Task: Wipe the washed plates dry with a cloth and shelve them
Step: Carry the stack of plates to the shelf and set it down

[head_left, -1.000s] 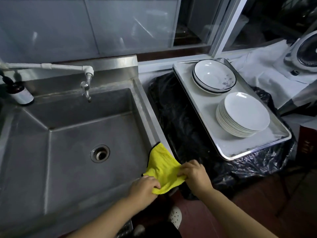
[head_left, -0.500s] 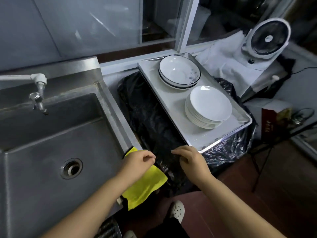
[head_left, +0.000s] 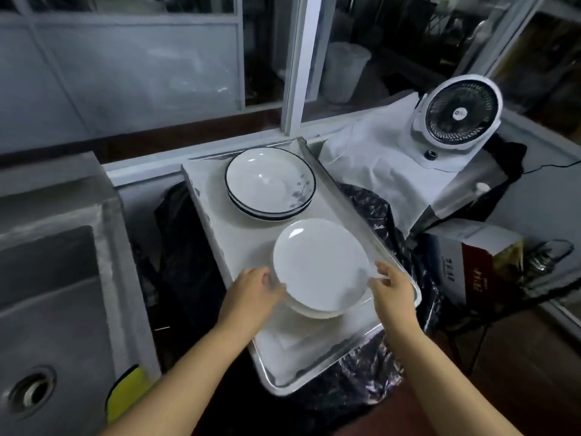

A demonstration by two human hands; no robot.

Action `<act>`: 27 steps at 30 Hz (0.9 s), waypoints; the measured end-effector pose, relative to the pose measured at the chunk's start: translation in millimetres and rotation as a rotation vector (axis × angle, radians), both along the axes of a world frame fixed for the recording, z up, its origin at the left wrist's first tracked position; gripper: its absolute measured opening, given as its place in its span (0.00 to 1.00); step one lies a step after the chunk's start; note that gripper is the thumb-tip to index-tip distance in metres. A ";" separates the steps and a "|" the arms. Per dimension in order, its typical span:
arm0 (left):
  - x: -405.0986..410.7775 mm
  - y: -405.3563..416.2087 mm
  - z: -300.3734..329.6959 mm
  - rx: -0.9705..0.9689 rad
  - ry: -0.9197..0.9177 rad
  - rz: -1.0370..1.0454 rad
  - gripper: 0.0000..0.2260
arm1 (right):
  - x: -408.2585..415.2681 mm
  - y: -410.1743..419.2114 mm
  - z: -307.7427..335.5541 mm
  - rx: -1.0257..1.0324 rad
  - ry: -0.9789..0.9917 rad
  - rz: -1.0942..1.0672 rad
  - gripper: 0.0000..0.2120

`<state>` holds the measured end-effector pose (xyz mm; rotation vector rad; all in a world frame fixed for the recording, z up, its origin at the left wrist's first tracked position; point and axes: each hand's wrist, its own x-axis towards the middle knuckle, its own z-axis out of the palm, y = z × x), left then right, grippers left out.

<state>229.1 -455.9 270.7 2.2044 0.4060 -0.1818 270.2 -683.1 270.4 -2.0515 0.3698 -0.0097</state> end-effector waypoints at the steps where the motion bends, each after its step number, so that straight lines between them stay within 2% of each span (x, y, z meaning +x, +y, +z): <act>1: 13.7 -5.9 -3.8 0.007 0.036 0.036 0.14 | 16.3 -5.8 -3.0 -0.022 0.060 0.027 0.18; 4: 45.1 -19.3 -13.5 0.050 0.127 0.123 0.16 | 55.3 -15.1 -11.1 -0.016 0.264 0.121 0.23; 5: 52.0 -23.1 -16.5 0.048 0.153 0.148 0.16 | 64.9 -15.8 -12.8 -0.004 0.321 0.145 0.22; 7: 61.8 -28.7 -22.1 0.025 0.179 0.196 0.17 | 77.8 -14.8 -13.5 0.082 0.396 0.186 0.15; 9: 68.0 -30.2 -26.9 0.006 0.200 0.237 0.20 | 85.8 -14.1 -15.2 0.129 0.410 0.209 0.08; 11: 72.2 -29.6 -30.1 -0.023 0.216 0.274 0.23 | 91.3 -14.3 -19.5 0.125 0.406 0.219 0.11; 14: 77.8 -31.0 -29.3 -0.060 0.256 0.322 0.22 | 94.6 -12.6 -25.3 0.143 0.394 0.220 0.11; 18: 83.7 -32.8 -27.3 -0.143 0.268 0.381 0.31 | 93.7 -9.8 -29.1 0.176 0.386 0.174 0.13; 22: 85.4 -32.9 -23.9 -0.262 0.265 0.422 0.29 | 95.4 -7.5 -31.4 0.203 0.423 0.123 0.13; 25: 84.3 -33.8 -24.7 -0.305 0.277 0.376 0.28 | 97.2 -6.6 -29.6 0.223 0.455 0.090 0.05; 27: 82.6 -34.8 -24.3 -0.315 0.282 0.342 0.31 | 96.4 -7.0 -29.0 0.250 0.457 0.076 0.08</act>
